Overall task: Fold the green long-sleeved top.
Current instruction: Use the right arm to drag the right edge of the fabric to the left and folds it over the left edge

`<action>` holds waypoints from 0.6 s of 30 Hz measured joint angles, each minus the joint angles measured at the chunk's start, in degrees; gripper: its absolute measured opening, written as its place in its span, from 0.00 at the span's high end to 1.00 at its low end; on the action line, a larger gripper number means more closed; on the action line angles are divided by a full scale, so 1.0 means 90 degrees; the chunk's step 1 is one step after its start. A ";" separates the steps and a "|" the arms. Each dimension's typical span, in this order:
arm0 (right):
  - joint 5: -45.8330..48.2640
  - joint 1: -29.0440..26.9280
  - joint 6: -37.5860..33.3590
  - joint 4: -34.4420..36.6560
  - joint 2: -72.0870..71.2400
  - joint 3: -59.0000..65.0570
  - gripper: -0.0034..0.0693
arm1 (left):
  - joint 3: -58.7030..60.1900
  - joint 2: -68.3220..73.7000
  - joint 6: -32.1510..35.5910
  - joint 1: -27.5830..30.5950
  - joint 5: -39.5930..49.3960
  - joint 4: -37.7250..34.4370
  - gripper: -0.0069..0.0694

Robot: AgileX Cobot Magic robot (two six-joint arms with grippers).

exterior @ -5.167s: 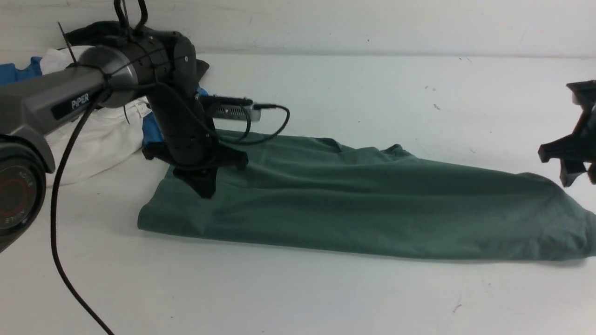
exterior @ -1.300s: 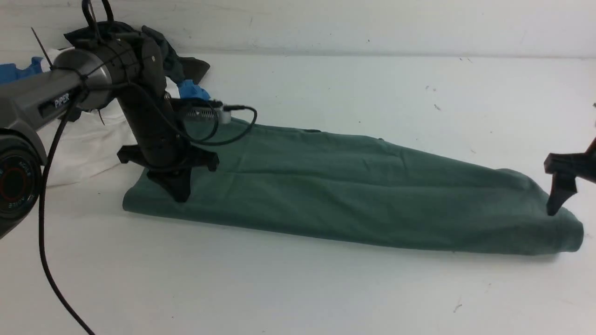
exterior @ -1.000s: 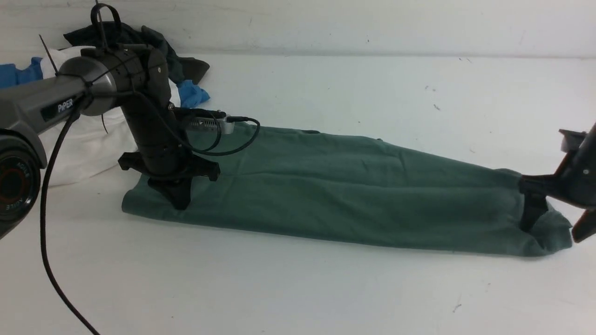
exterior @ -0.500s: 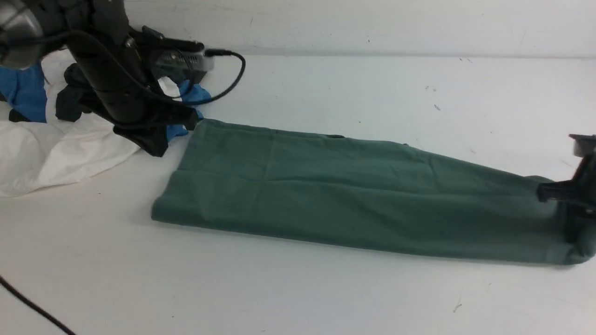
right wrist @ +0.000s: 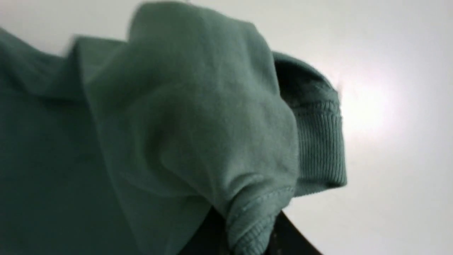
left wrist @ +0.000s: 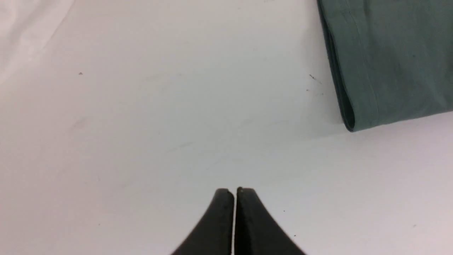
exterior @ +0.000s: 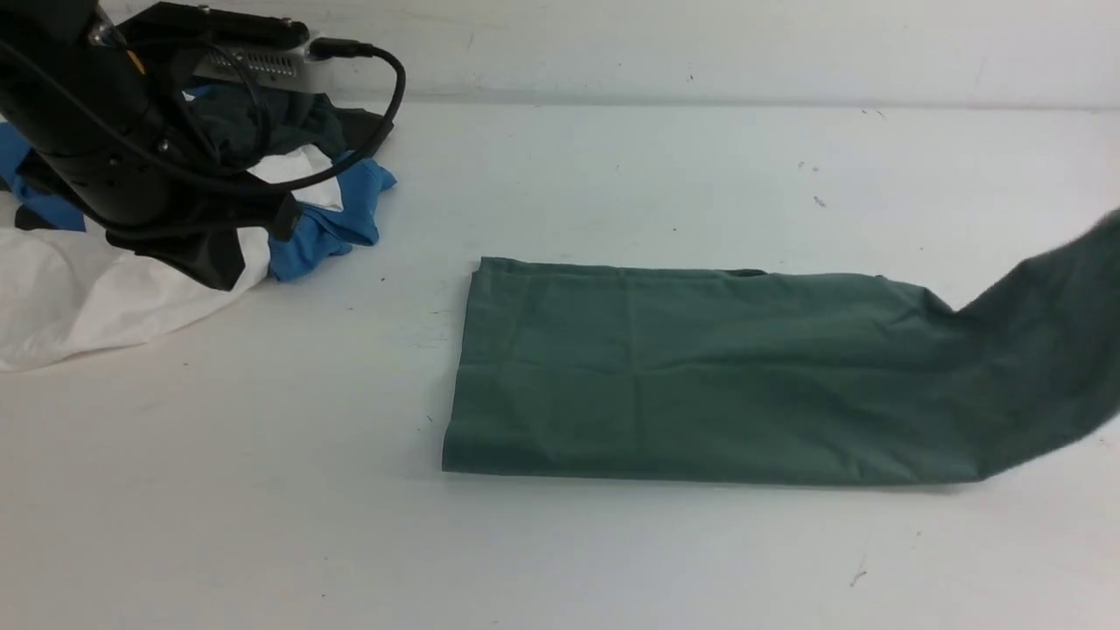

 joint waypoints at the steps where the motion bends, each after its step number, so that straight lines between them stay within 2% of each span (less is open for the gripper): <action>1: 0.0007 0.0045 0.0000 0.0035 -0.0009 -0.0029 0.90 | 0.0000 0.0000 -0.0012 0.0000 0.0000 0.0000 0.91; 6: 0.0039 0.1538 0.0290 0.0855 -0.0053 -0.0577 0.90 | 0.0017 0.0000 -0.0040 0.0000 0.0000 -0.0127 0.91; 8: 0.0046 0.1837 0.0485 0.0990 -0.0053 -0.0633 0.90 | 0.0017 0.0000 -0.0040 0.0000 0.0000 -0.0171 0.91; 9: 0.0060 0.2418 0.0774 0.1213 -0.0053 -0.0708 0.90 | 0.0017 0.0000 -0.0040 0.0000 0.0000 -0.0227 0.91; 10: 0.0060 0.2418 0.0805 0.1213 -0.0053 -0.0708 0.90 | 0.0017 0.0000 -0.0040 0.0000 0.0000 -0.0227 0.91; 14: 0.0036 0.3448 0.1208 0.1455 -0.0021 -0.0729 0.90 | 0.0017 0.0000 -0.0040 0.0000 0.0000 -0.0358 0.91; 18: -0.0159 0.4008 0.1335 0.1568 0.0193 -0.0757 0.90 | 0.0017 0.0000 -0.0040 0.0000 0.0000 -0.0433 0.91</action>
